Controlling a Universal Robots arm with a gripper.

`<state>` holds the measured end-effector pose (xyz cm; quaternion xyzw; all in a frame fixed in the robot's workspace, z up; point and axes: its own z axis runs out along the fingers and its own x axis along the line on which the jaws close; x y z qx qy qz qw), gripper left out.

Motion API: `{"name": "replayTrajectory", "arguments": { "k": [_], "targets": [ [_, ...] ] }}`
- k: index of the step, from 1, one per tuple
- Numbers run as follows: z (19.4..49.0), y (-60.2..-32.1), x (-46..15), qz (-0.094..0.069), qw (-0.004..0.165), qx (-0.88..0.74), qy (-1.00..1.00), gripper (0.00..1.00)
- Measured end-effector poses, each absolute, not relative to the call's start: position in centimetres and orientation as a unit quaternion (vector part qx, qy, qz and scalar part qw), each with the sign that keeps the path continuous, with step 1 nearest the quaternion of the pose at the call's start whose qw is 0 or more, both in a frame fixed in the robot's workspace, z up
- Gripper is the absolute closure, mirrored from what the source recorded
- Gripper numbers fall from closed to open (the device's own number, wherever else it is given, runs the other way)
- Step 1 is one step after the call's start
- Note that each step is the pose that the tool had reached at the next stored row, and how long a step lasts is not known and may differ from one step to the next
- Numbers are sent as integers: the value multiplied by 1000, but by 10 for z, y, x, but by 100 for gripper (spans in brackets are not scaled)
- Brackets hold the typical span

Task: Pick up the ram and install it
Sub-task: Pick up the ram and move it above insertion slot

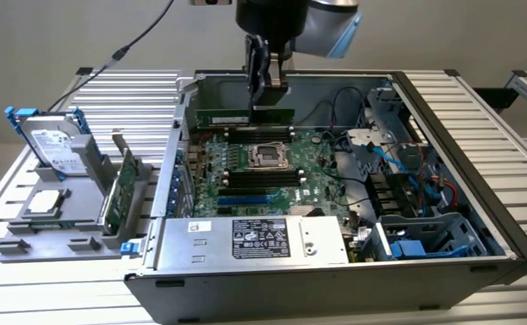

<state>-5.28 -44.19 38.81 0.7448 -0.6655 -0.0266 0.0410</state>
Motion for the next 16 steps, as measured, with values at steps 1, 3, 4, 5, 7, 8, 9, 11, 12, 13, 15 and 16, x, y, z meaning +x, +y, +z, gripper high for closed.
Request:
{"name": "replayTrajectory", "arguments": {
  "k": [1,3,4,5,7,8,9,11,12,13,15,16],
  "targets": [
    [388,-439,-50,-27,41,745,-666,86],
    [387,-434,-44,-26,41,745,-665,86],
    [386,-432,-42,-26,41,745,-666,86],
    [385,-429,-39,-26,41,745,-666,86],
    [384,-423,-33,-26,41,745,-666,86],
    [383,-420,-31,-26,41,745,-666,86],
    [382,-417,-29,-26,41,745,-666,86],
    [381,-412,-26,-26,41,745,-666,86],
    [381,-411,-25,-26,41,745,-666,86],
    [380,-409,-25,-26,41,744,-666,86],
    [379,-409,-23,-27,41,743,-668,86],
    [379,-408,-22,-27,41,742,-669,86]
  ]
}}
